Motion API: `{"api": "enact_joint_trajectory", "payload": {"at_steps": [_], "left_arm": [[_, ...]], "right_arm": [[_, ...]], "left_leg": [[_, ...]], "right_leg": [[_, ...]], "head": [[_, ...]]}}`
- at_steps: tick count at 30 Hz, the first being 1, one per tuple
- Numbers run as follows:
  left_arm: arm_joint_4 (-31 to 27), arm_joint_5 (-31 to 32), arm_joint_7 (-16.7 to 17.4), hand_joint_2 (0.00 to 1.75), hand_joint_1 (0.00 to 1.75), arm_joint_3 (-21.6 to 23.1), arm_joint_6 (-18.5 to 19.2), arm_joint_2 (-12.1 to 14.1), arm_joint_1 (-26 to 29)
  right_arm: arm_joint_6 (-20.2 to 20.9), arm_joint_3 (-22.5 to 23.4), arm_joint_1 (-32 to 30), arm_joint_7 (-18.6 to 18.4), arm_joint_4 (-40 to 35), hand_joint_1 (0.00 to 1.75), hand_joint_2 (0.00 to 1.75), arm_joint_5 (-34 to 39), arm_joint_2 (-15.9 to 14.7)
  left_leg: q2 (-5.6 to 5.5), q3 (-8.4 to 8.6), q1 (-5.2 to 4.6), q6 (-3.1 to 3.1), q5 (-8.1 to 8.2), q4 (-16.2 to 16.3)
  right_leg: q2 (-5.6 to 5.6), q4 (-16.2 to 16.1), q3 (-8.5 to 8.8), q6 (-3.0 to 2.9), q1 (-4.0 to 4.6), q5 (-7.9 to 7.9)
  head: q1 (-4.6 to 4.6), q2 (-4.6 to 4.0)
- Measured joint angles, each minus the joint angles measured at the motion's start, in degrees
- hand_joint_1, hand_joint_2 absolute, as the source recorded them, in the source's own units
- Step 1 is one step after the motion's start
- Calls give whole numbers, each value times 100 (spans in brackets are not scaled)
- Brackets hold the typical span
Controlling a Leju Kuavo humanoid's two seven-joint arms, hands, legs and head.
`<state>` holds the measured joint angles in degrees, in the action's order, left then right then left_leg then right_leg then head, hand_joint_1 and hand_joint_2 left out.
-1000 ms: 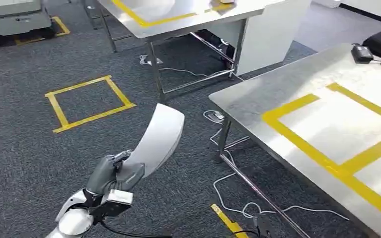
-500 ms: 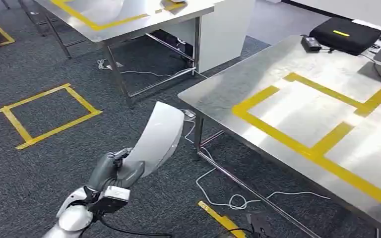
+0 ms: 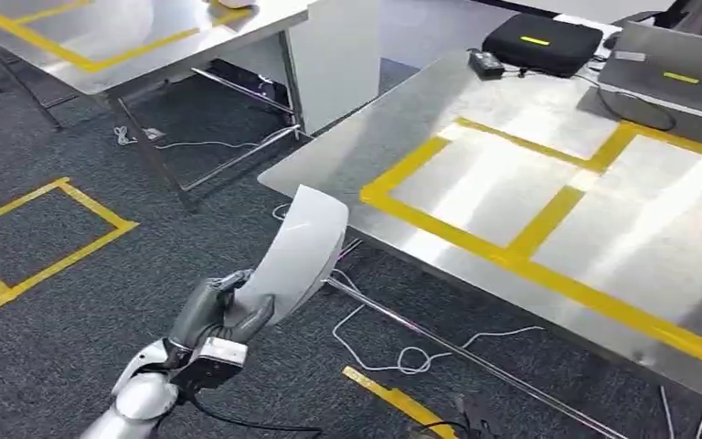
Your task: Take the parts from the cabinet and place them on the table.
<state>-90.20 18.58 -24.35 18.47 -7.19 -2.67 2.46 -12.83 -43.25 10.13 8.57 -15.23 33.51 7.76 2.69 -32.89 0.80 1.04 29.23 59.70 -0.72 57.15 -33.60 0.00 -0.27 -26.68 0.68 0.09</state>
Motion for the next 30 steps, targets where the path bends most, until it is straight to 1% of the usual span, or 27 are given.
{"api": "enact_joint_trajectory", "payload": {"at_steps": [1,2,3,4,5,6,7,8,9,10,11,13,14,15,16,17,18,19,20,21,22,23,24,25,28,29,30], "left_arm": [[2,0,-2,175,175,2,0,0,-6],[13,-2,-2,175,175,2,0,2,3],[28,0,0,175,175,2,0,7,13],[39,0,0,175,175,2,0,9,20],[52,-2,0,175,175,2,0,11,20],[59,-2,0,175,175,2,0,11,17],[59,-2,0,175,175,2,0,13,16],[59,-2,0,175,175,2,0,13,12],[61,-2,0,175,175,2,0,15,7],[68,-2,0,175,175,4,0,11,14],[74,0,2,175,175,4,0,13,13],[74,-2,2,175,175,2,-2,7,3],[74,-2,2,175,175,2,0,2,-13],[72,-2,0,175,175,2,0,0,-21],[74,-2,-2,175,175,2,0,-6,-20],[74,-2,-2,175,175,0,2,-4,-6],[79,0,-2,175,175,0,2,-2,2],[83,-2,-2,175,175,0,2,-2,2],[83,0,-2,175,175,0,2,-4,2],[83,-2,-2,175,175,0,2,-2,0],[83,-2,-2,175,175,0,2,-4,-1],[83,-2,-2,175,175,0,4,-9,-3],[83,-2,-2,175,175,0,4,-13,-7],[83,-2,-2,175,175,0,4,-13,-10],[83,-2,-2,175,175,4,4,-28,-16],[81,-2,-2,175,175,2,4,-35,-25],[81,0,-2,175,175,2,4,-33,-42]], "right_arm": [[-2,0,14,2,0,0,175,2,0],[2,0,25,2,0,0,175,2,2],[2,0,24,2,0,0,175,2,2],[2,0,13,2,0,0,175,2,2],[2,0,1,0,0,0,175,2,2],[2,0,-4,0,0,0,175,2,2],[2,0,-3,0,0,0,175,2,2],[2,0,0,0,0,0,175,2,4],[2,0,0,2,0,0,175,2,15],[2,0,16,0,0,0,175,2,17],[4,0,13,2,0,0,175,0,18],[4,0,-16,0,0,0,175,2,17],[4,0,-22,0,0,0,175,2,17],[2,0,-19,2,0,0,175,0,17],[2,0,0,4,0,0,175,0,17],[2,0,17,2,0,0,175,0,17],[2,0,20,2,0,0,175,0,17],[2,0,10,2,0,0,175,2,17],[2,0,-9,2,0,0,175,2,17],[2,0,-19,0,0,0,175,2,17],[0,0,-20,0,0,0,175,2,17],[0,0,-14,0,0,0,175,2,17],[0,0,-4,2,0,0,175,2,17],[0,0,19,2,0,0,175,2,17],[0,0,4,2,0,0,175,2,17],[0,0,1,2,0,0,175,2,17],[0,0,-4,4,0,0,175,0,17]], "left_leg": [[-135,-151,5,8,220,348],[-198,-388,5,17,467,855],[-215,-602,3,22,632,1293],[-218,-749,3,20,676,1568],[-222,-760,3,11,582,1553],[-230,-664,4,-6,360,1306],[-259,-473,4,-26,94,881],[-402,-217,11,-49,-189,330],[-711,-74,34,-83,-220,24],[-790,-30,65,-84,-174,-130],[-741,-48,30,-93,-168,-85],[-643,-43,-5,-153,-178,-100],[-550,-13,54,-212,-219,-185],[-478,9,36,-234,-222,-204],[-413,14,27,-259,-216,-203],[-329,13,16,-272,-206,-201],[-243,13,5,-282,-198,-201],[-155,13,3,-286,-191,-199],[-86,22,3,-279,-179,-198],[-22,36,3,-271,-166,-198],[40,57,4,-260,-149,-198],[92,88,4,-241,-129,-198],[144,121,-13,-210,-105,-199],[189,121,-57,-169,-78,-185],[319,160,-43,-97,-76,-208],[348,184,-36,-52,-49,-207],[116,174,-12,-8,39,-134]], "right_leg": [[58,1,1,-24,-2,6],[123,1,0,-44,2,1],[192,2,-2,-47,11,2],[270,3,-1,-48,19,2],[340,5,3,-47,22,3],[420,13,4,-46,22,3],[496,23,6,-44,21,3],[574,41,8,-37,16,-2],[621,52,-16,-19,6,-10],[690,104,-61,23,33,-18],[736,81,-95,71,-3,7],[857,40,-115,157,-43,36],[832,65,-180,183,-42,13],[467,195,-232,207,-3,-80],[250,503,-388,232,-8,-262],[154,949,-615,254,-16,-475],[123,1426,-858,274,-28,-671],[114,1816,-1058,295,-36,-773],[109,1858,-1095,310,-40,-710],[93,1647,-981,312,-41,-536],[52,1172,-732,301,-41,-279],[-37,605,-421,285,-38,-40],[-286,112,-149,263,-15,62],[-318,50,-52,208,42,-8],[-137,61,-106,113,65,2],[-79,19,-82,66,32,29],[-23,-11,-51,33,3,50]], "head": [[17,0],[28,0],[26,0],[26,0],[24,0],[26,0],[24,0],[28,0],[22,0],[11,0],[22,0],[17,0],[26,2],[-8,0],[-57,0],[-48,0],[-46,0],[-48,0],[-50,0],[-50,0],[-53,0],[-50,0],[-55,0],[-53,0],[-37,0],[-37,0],[-18,0]]}}
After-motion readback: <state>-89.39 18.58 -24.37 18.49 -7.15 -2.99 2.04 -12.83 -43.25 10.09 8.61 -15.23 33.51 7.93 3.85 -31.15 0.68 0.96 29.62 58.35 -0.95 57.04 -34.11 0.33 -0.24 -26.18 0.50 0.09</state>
